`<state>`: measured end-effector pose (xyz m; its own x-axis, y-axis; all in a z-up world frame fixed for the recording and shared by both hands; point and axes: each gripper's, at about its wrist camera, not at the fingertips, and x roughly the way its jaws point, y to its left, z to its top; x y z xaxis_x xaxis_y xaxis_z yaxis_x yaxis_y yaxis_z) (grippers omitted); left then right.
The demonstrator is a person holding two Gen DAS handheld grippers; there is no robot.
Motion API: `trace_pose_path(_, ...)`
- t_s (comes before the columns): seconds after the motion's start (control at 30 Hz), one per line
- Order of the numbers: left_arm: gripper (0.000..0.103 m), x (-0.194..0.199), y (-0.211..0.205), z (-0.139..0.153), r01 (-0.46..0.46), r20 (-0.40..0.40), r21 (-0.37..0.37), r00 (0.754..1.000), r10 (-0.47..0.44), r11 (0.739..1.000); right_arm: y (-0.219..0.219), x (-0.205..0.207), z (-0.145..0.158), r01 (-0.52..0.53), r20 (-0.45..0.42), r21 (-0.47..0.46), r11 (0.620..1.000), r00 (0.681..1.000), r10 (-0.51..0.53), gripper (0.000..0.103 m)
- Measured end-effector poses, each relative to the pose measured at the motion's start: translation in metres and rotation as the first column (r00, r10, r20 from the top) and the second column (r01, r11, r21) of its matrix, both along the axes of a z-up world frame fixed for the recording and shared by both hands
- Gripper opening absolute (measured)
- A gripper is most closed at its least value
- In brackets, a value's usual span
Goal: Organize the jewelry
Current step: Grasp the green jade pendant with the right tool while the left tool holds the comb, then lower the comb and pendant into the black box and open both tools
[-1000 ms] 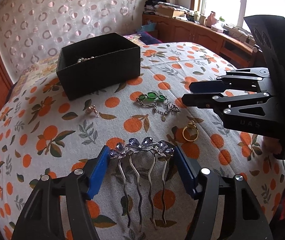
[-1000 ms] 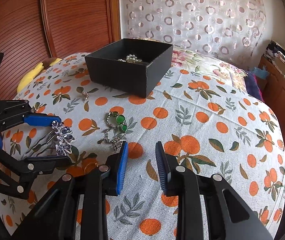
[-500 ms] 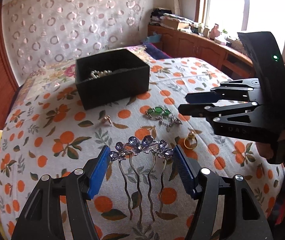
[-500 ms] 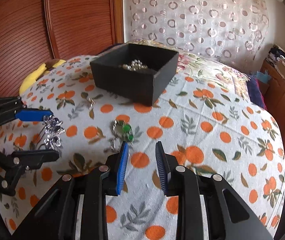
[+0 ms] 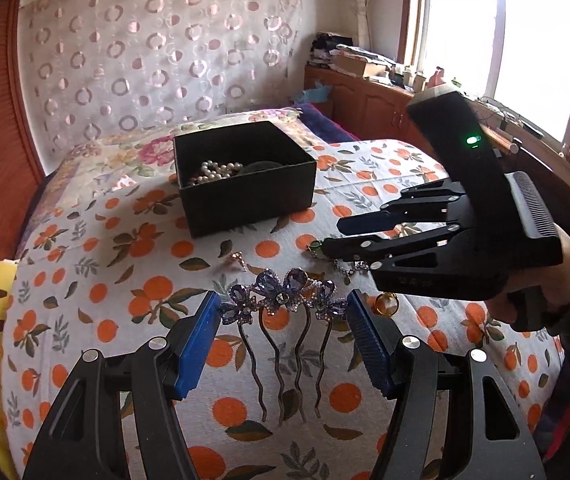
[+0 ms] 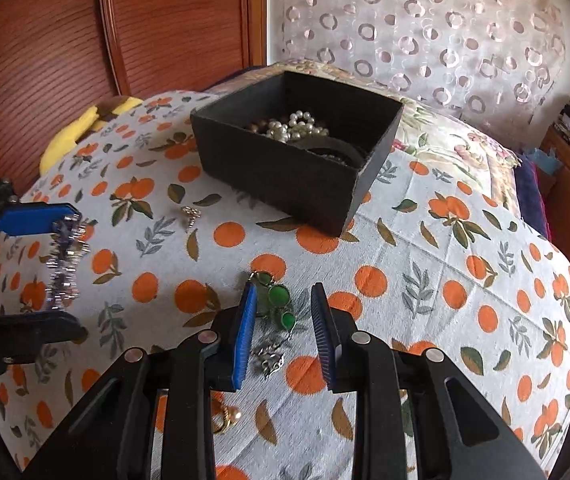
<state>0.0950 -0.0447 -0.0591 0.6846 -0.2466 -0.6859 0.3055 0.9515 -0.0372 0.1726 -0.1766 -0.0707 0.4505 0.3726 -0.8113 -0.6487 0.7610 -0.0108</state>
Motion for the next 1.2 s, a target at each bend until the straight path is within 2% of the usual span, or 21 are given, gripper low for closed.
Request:
trace_pose_path(0.03, 0.062, 0.000, 0.001, 0.000, -0.002, 0.001, -0.002, 1.000, 0.002, 1.000, 0.003, 0.001, -0.001, -0.002, -0.003, 0.001, 1.000, 1.000, 0.002, 0.029)
trace_pose_path(0.1, 0.062, 0.000, 0.002, 0.000, -0.003, 0.002, -0.006, 1.000, 0.003, 1.000, 0.005, 0.001, -0.002, -0.012, -0.014, 0.002, 1.000, 1.000, 0.012, 0.017)
trace_pose_path(0.13, 0.062, 0.000, 0.003, 0.000, -0.004, 0.001, -0.007, 1.000, 0.004, 1.000, 0.006, 0.001, -0.002, -0.016, -0.014, 0.000, 1.000, 1.000, 0.016, 0.014)
trace_pose_path(0.4, 0.062, 0.000, 0.009, 0.004, -0.015, 0.010, -0.010, 1.000, 0.015, 1.000, 0.004, -0.004, 0.008, -0.021, 0.011, 0.020, 1.000, 1.000, 0.020, 0.013)
trace_pose_path(0.87, 0.062, 0.017, 0.024, 0.031, -0.057, 0.065, -0.019, 0.996, 0.058, 0.998, -0.003, 0.004, 0.082, 0.002, 0.161, 0.131, 0.991, 0.987, -0.023, 0.013)
trace_pose_path(1.2, 0.062, 0.033, 0.029, 0.058, -0.072, 0.124, -0.027, 0.989, 0.075, 0.997, 0.011, 0.023, 0.110, 0.000, 0.214, 0.141, 0.990, 0.976, -0.031, 0.013)
